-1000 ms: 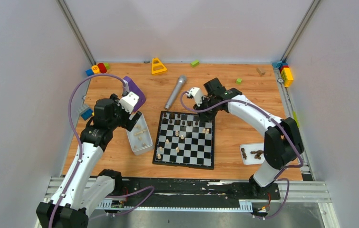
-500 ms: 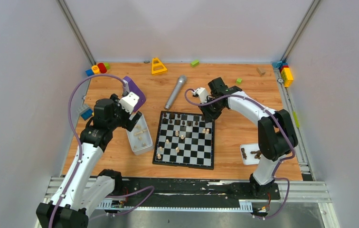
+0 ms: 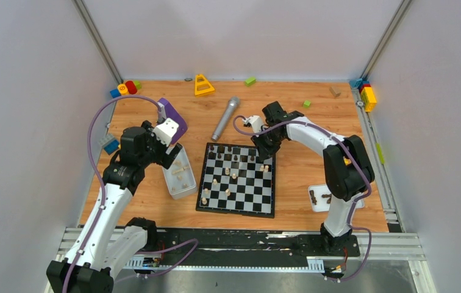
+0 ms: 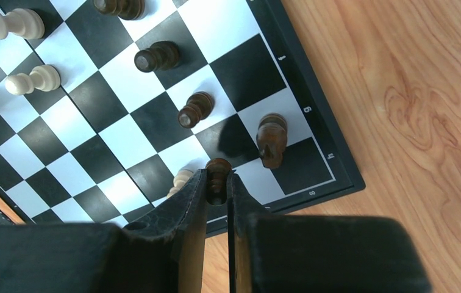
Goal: Set up the chess pieces on the board
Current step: Place the chess piece on the chessboard.
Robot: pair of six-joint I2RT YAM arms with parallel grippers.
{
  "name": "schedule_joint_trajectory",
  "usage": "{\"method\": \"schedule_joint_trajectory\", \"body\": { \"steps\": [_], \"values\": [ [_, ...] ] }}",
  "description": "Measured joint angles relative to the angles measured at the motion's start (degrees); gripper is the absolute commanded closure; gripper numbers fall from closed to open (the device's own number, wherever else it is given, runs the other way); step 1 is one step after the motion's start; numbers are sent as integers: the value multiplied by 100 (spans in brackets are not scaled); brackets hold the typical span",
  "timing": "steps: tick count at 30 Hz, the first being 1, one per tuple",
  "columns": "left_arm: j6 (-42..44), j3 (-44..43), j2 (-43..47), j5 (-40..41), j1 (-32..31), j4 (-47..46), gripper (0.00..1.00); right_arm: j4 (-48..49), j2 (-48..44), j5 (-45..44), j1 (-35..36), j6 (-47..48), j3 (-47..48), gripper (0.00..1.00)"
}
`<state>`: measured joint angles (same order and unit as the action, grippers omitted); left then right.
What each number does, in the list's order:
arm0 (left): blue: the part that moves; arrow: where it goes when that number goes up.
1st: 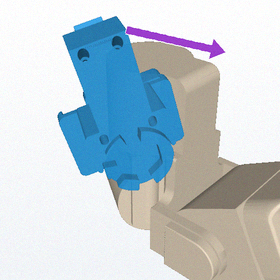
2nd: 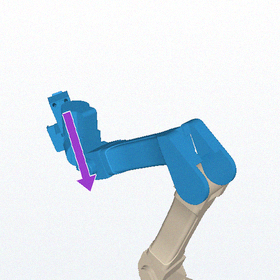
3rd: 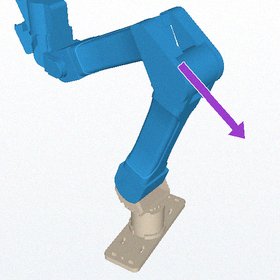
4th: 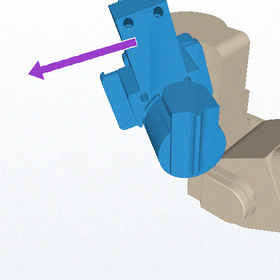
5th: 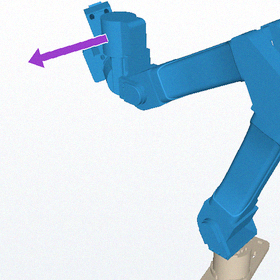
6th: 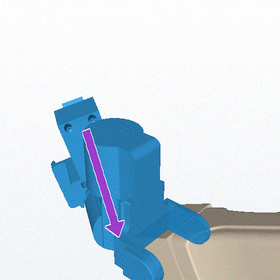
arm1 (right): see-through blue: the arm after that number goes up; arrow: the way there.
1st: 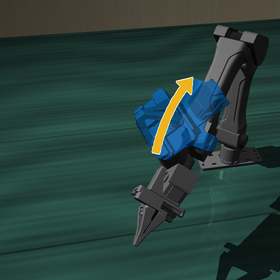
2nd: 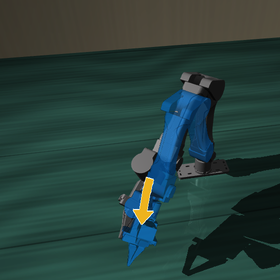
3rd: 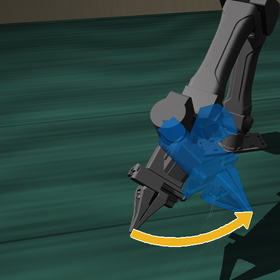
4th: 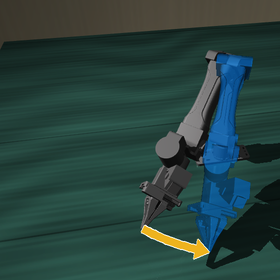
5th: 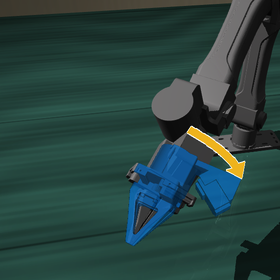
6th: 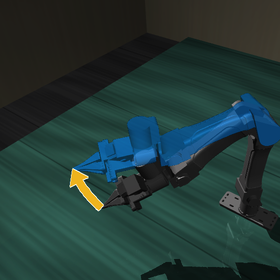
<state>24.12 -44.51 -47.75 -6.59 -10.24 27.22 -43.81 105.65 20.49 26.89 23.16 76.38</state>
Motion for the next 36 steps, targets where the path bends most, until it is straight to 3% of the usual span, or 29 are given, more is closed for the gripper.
{"method": "schedule_joint_trajectory", "body": {
  "steps": [13,25,28,32,36],
  "values": [
    [0,0,0,0,0,0,0,87,308,-188,199,-66,127,92],
    [0,0,0,2,0,0,0,138,400,-350,221,-72,210,83],
    [0,0,2,2,0,0,0,138,400,-352,229,-76,210,75],
    [2,0,7,2,0,0,0,125,402,-361,236,-101,210,56],
    [0,0,7,2,0,0,0,125,402,-385,256,-127,210,48]
  ]
}}
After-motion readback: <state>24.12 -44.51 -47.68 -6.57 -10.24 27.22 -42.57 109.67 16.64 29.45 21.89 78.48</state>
